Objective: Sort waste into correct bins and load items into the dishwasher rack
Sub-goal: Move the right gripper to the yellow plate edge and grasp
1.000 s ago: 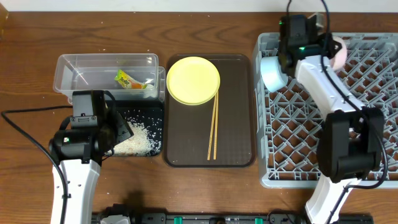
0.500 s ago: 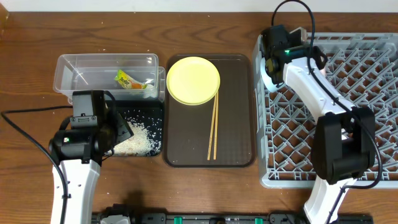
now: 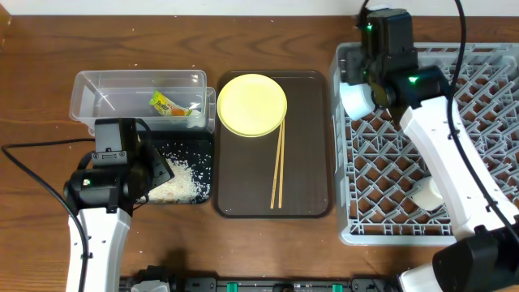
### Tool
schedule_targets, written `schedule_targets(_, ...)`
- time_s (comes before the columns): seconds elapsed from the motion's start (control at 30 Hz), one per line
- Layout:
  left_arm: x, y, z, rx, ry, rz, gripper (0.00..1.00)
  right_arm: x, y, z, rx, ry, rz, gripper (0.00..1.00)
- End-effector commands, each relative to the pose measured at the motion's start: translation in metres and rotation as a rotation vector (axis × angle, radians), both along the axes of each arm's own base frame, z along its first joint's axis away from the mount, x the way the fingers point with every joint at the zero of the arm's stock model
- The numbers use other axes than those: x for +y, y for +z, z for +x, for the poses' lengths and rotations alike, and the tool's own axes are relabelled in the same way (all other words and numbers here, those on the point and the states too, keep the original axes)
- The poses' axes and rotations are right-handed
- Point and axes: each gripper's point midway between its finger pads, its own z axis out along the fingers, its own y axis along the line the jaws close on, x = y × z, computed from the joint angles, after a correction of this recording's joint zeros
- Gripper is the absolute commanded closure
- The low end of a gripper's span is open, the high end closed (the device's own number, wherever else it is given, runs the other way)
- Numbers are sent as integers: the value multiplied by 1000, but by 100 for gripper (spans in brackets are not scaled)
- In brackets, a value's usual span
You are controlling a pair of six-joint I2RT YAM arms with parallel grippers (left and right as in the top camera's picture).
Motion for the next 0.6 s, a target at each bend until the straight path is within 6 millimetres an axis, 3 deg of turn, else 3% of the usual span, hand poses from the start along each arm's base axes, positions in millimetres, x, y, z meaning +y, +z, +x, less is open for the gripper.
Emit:
schedule_targets(0.0, 3, -1, -1, 7, 7, 8, 40, 70, -21, -15, 110, 212, 205, 23)
schedule_targets(0.1, 3, -1, -1, 7, 7, 8, 40, 88, -46, -11, 149, 199, 199, 26)
schedule_targets(0.33, 3, -1, -1, 7, 7, 7, 41, 127, -132, -5, 286, 133, 185, 34)
schedule_targets(0.57, 2, -1, -1, 7, 7, 8, 40, 134, -202, -3, 343, -9, 115, 45)
